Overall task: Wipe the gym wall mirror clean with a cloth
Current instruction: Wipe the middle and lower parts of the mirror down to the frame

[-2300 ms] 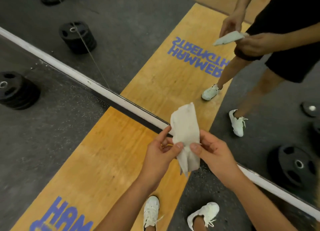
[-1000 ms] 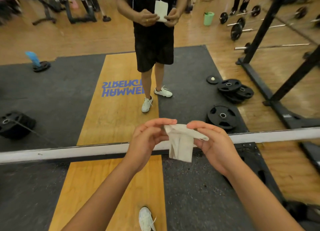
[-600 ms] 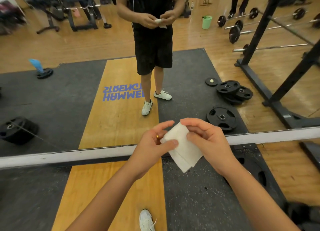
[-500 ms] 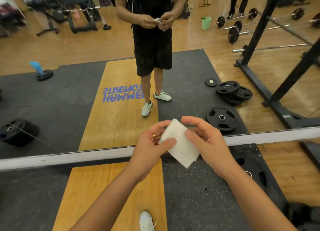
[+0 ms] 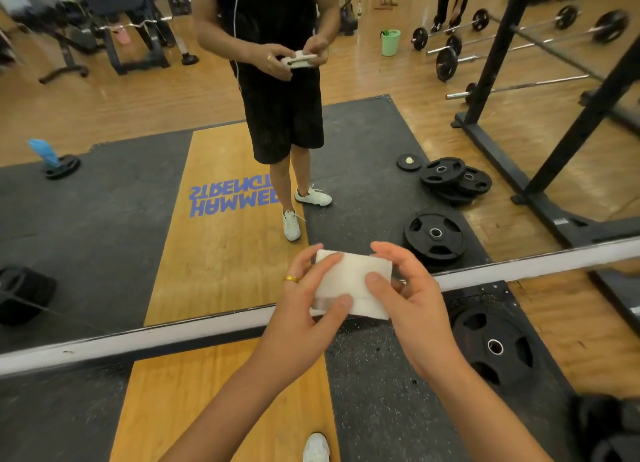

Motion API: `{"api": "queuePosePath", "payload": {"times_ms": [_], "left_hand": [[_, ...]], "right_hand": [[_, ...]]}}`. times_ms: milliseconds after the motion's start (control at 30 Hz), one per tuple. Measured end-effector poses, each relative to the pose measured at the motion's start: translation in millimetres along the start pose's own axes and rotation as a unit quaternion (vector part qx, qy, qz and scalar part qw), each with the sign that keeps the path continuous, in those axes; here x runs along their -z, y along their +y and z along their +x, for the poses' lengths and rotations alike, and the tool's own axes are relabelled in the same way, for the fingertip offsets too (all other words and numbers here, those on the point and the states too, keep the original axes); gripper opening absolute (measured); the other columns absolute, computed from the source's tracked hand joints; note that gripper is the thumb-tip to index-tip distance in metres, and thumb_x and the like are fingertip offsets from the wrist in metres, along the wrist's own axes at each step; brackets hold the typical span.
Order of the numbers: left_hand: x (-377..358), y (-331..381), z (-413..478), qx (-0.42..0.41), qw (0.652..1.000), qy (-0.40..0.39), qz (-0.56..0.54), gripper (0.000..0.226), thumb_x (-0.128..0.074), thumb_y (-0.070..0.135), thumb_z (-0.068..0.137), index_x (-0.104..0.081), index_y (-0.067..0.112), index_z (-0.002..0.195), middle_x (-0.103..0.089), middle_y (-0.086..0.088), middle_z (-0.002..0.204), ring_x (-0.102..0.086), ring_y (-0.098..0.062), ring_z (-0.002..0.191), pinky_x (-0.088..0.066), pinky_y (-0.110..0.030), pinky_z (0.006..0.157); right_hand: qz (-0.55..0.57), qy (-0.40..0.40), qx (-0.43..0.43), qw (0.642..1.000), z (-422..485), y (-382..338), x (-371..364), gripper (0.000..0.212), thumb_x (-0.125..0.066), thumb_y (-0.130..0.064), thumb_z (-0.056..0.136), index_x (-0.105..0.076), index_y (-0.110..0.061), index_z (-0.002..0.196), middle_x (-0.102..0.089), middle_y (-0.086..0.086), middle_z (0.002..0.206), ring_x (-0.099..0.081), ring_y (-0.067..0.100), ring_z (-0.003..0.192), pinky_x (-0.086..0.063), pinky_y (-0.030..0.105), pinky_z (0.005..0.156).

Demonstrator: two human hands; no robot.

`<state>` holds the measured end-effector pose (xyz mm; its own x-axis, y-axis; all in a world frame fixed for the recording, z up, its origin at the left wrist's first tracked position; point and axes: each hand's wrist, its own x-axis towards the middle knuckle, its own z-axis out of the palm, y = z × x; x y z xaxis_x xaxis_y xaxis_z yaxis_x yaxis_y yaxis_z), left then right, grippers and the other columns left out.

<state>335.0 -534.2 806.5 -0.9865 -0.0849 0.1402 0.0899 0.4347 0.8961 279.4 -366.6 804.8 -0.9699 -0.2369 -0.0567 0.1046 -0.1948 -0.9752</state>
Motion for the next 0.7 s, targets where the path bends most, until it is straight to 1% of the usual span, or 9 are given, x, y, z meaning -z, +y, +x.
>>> {"api": "queuePosePath", "payload": {"times_ms": [33,100,200,300,400,467,500,567,700], "left_hand": [[1.6,-2.8,4.0,-0.041,0.997,-0.013,0.066,0.055,-0.063,0.052,0.091,-0.047,0.049,0.143,-0.012,0.023,0.166,-0.024,-0.001,0.152,-0.032,-0.012,0.113],[2.1,-10.5,16.7,-0.160,0.966,-0.051,0.198,0.072,-0.067,0.049,0.091,-0.043,0.025,0.155,-0.005,0.005,0.174,-0.010,-0.015,0.160,-0.018,-0.029,0.127],[-1.8,-28.7,46.6,-0.283,0.887,-0.084,0.355,0.083,-0.076,0.030,0.090,-0.033,0.010,0.158,-0.020,-0.009,0.171,-0.013,-0.025,0.160,-0.024,-0.061,0.123],[-7.0,-50.1,73.1,-0.306,0.878,-0.094,0.354,0.094,-0.077,-0.012,0.079,-0.029,0.008,0.159,-0.022,-0.010,0.170,-0.017,-0.025,0.159,-0.028,-0.057,0.122],[-16.2,-70.8,90.9,-0.326,0.870,-0.107,0.353,0.097,-0.083,-0.008,0.077,-0.033,0.011,0.158,-0.029,-0.010,0.168,-0.025,-0.026,0.156,-0.035,-0.054,0.120],[-25.9,-78.7,100.8,-0.349,0.865,-0.110,0.345,0.084,-0.078,-0.006,0.083,-0.038,0.012,0.155,-0.036,-0.011,0.165,-0.031,-0.028,0.154,-0.035,-0.053,0.118],[-38.7,-80.9,112.1,-0.373,0.857,-0.121,0.333,0.073,-0.067,-0.008,0.088,-0.041,0.012,0.153,-0.040,-0.012,0.163,-0.033,-0.029,0.153,-0.036,-0.053,0.118],[-67.2,-82.9,130.0,-0.406,0.837,-0.142,0.337,0.061,-0.045,-0.005,0.090,-0.044,0.011,0.149,-0.048,-0.013,0.157,-0.040,-0.029,0.148,-0.042,-0.054,0.115],[-148.4,-71.3,142.8,-0.436,0.809,-0.222,0.327,0.079,-0.071,-0.011,0.074,-0.048,0.009,0.147,-0.052,-0.013,0.154,-0.047,-0.030,0.143,-0.046,-0.057,0.110]], "right_hand": [[-0.002,0.005,-0.009,1.000,1.4,1.8,-2.0,0.035,-0.063,0.001,0.098,-0.070,-0.027,0.117,-0.073,-0.004,0.090,-0.066,0.010,0.080,-0.057,0.028,0.068],[-0.001,0.019,-0.015,1.000,6.7,1.5,-6.7,0.032,-0.062,-0.001,0.099,-0.072,-0.025,0.118,-0.075,-0.001,0.088,-0.067,0.012,0.080,-0.057,0.027,0.070],[0.019,0.048,-0.026,0.998,22.2,3.3,-9.1,0.033,-0.057,-0.002,0.101,-0.071,-0.022,0.124,-0.077,-0.001,0.112,-0.072,0.013,0.099,-0.059,0.030,0.085],[0.026,0.084,-0.043,0.995,35.3,8.9,0.1,0.037,-0.054,-0.002,0.103,-0.070,-0.027,0.125,-0.075,-0.002,0.119,-0.070,0.017,0.112,-0.057,0.038,0.095],[-0.117,0.081,-0.011,0.990,37.4,14.6,19.7,0.038,-0.051,-0.009,0.106,-0.066,-0.038,0.126,-0.074,-0.011,0.111,-0.069,0.006,0.098,-0.055,0.030,0.088],[-0.324,0.067,0.030,0.943,37.0,22.6,38.0,0.035,-0.049,-0.024,0.108,-0.057,-0.043,0.136,-0.066,-0.019,0.129,-0.059,-0.005,0.117,-0.047,0.023,0.102],[-0.429,0.070,0.050,0.899,36.9,29.2,53.5,0.038,-0.046,-0.030,0.108,-0.052,-0.038,0.145,-0.054,-0.019,0.147,-0.043,-0.004,0.139,-0.034,0.018,0.115],[-0.545,0.085,0.036,0.833,32.8,40.4,81.7,0.047,-0.044,-0.033,0.109,-0.043,-0.026,0.155,-0.032,-0.014,0.164,-0.011,0.002,0.156,-0.007,0.014,0.123],[-0.614,0.132,-0.033,0.777,-1.0,52.1,143.0,0.053,-0.036,-0.037,0.111,-0.029,-0.021,0.162,-0.013,-0.008,0.170,0.010,0.008,0.156,0.007,0.020,0.121]]}}
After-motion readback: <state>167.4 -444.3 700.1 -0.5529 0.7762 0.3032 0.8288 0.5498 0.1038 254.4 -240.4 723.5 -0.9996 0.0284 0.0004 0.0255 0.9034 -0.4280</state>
